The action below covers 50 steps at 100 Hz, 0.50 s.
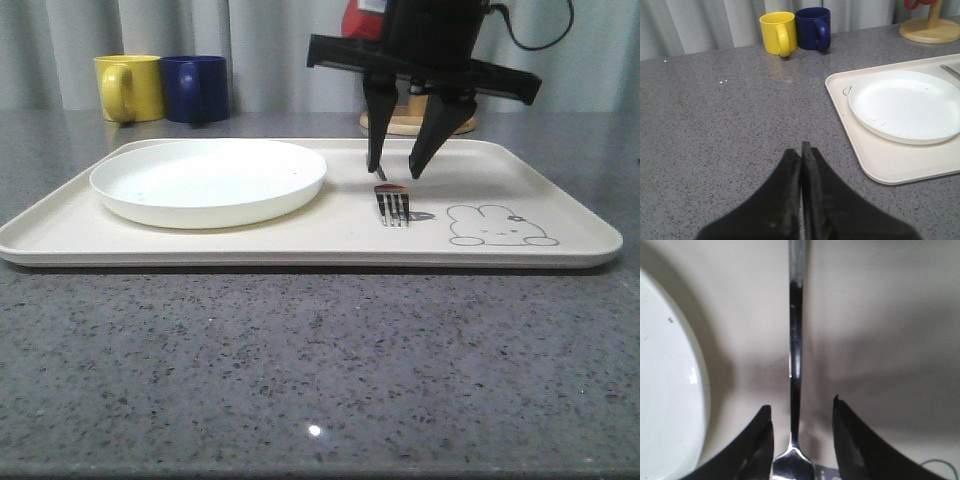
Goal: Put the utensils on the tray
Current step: 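Lower the fork onto the tray beside the plate and release, then move the right gripper back to the chopsticks and grasp them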
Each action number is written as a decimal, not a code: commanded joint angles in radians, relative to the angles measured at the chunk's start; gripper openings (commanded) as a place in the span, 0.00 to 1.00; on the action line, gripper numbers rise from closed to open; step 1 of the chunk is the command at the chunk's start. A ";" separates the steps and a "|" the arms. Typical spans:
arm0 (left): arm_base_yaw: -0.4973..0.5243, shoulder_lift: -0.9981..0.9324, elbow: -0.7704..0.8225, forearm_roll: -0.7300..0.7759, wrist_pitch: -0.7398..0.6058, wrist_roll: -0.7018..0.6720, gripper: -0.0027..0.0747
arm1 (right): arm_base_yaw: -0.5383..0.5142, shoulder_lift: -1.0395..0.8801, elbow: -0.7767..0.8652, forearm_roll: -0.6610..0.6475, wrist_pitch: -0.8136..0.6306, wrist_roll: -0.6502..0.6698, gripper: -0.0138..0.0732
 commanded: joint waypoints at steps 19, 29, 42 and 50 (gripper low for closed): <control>-0.007 0.011 -0.023 -0.006 -0.074 -0.009 0.01 | -0.031 -0.169 -0.034 -0.170 0.058 -0.091 0.51; -0.007 0.011 -0.023 -0.006 -0.074 -0.009 0.01 | -0.083 -0.184 -0.034 -0.189 0.118 -0.150 0.51; -0.007 0.011 -0.023 -0.006 -0.074 -0.009 0.01 | -0.179 -0.185 -0.034 -0.189 0.205 -0.220 0.51; -0.007 0.011 -0.023 -0.006 -0.074 -0.009 0.01 | -0.236 -0.185 -0.034 -0.189 0.237 -0.262 0.51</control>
